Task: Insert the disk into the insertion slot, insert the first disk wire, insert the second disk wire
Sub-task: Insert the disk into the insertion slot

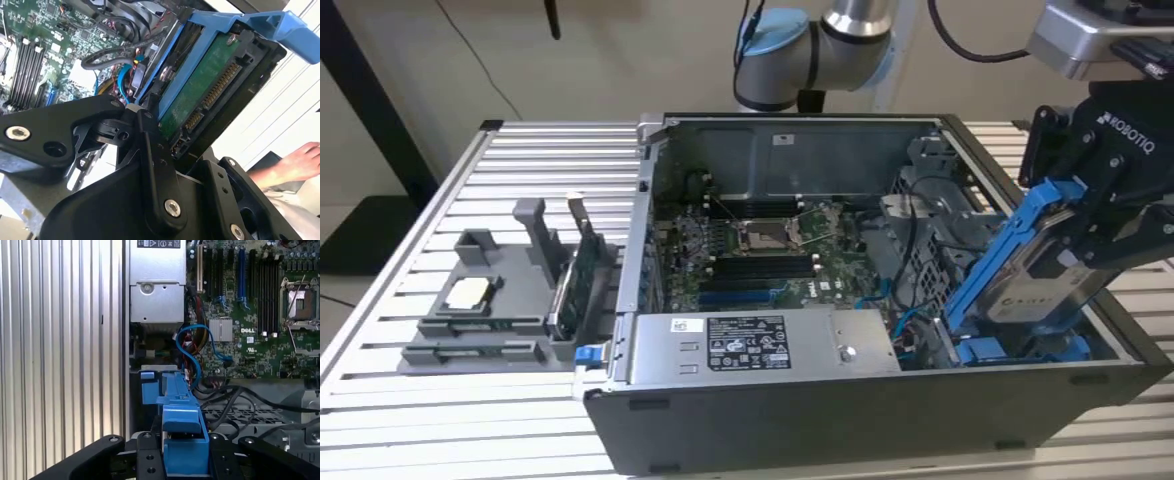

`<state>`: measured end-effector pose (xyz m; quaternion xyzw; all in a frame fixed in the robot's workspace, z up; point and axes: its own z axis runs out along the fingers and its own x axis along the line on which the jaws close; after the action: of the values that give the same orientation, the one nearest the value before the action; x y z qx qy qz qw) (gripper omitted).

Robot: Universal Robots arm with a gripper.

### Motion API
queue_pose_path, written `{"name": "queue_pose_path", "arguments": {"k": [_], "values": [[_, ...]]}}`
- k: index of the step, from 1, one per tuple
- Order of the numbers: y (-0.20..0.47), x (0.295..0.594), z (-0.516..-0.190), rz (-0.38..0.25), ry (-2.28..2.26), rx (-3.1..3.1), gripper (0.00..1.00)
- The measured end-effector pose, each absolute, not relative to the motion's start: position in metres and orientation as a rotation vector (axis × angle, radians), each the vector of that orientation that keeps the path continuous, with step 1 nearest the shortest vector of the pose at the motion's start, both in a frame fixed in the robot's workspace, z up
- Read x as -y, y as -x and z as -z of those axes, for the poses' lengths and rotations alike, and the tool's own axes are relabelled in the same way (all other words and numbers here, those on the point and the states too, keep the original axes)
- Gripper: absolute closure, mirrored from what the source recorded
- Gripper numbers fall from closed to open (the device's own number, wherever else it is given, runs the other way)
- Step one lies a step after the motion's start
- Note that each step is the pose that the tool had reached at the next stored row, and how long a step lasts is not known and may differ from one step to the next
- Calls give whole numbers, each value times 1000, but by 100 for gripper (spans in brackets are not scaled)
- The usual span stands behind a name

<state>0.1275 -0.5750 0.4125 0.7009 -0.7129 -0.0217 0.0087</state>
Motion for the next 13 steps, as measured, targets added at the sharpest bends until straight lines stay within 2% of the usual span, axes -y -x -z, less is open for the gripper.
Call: {"name": "queue_pose_path", "arguments": {"k": [13], "values": [[-128,575,-393,69,-2189,2229,67]]}}
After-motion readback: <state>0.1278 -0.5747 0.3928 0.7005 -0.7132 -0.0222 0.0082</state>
